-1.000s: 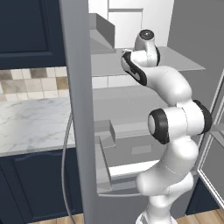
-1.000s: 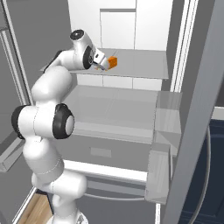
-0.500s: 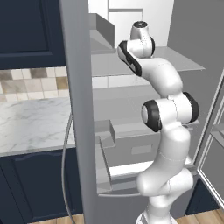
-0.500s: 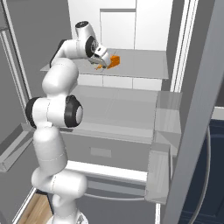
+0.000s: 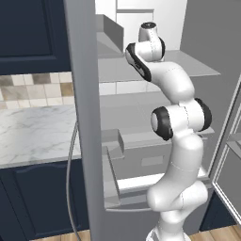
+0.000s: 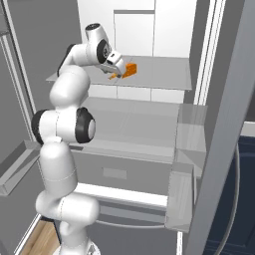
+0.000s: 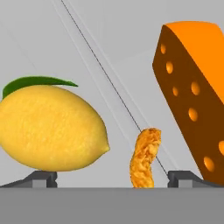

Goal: Take the cheese, shrimp, and lemon from the fridge and place them on the plate on the dining counter to create an appetizer plate.

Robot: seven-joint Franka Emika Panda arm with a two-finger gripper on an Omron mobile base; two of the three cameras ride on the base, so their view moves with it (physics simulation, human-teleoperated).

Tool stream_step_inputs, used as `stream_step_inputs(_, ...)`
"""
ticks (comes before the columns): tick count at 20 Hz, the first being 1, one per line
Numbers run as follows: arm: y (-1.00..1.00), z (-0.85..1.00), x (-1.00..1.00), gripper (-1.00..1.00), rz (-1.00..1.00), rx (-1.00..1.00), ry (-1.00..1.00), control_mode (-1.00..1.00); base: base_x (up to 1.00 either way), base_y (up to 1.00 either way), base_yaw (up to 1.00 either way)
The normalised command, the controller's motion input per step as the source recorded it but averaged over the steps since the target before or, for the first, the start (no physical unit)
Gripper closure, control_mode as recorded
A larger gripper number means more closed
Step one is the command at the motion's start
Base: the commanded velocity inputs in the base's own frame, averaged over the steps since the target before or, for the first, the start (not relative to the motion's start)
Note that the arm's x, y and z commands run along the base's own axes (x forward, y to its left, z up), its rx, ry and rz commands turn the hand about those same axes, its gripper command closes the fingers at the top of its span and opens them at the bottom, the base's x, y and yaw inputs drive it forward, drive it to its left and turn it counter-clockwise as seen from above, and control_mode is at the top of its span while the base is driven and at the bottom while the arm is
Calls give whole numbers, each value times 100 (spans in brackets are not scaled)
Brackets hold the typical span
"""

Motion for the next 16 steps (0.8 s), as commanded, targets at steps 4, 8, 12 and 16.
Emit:
stream_step_inputs(4,-21,-92,45,-100,-1,0,-8,-100,0,0,0)
stream_step_inputs(8,-28,-100,50,-100,-2,-1,-7,-100,0,0,0)
stream_step_inputs(12,-47,-100,61,-100,-1,0,-6,-100,0,0,0)
stream_step_inputs(16,-46,-100,50,-100,-1,0,-5,-100,0,0,0)
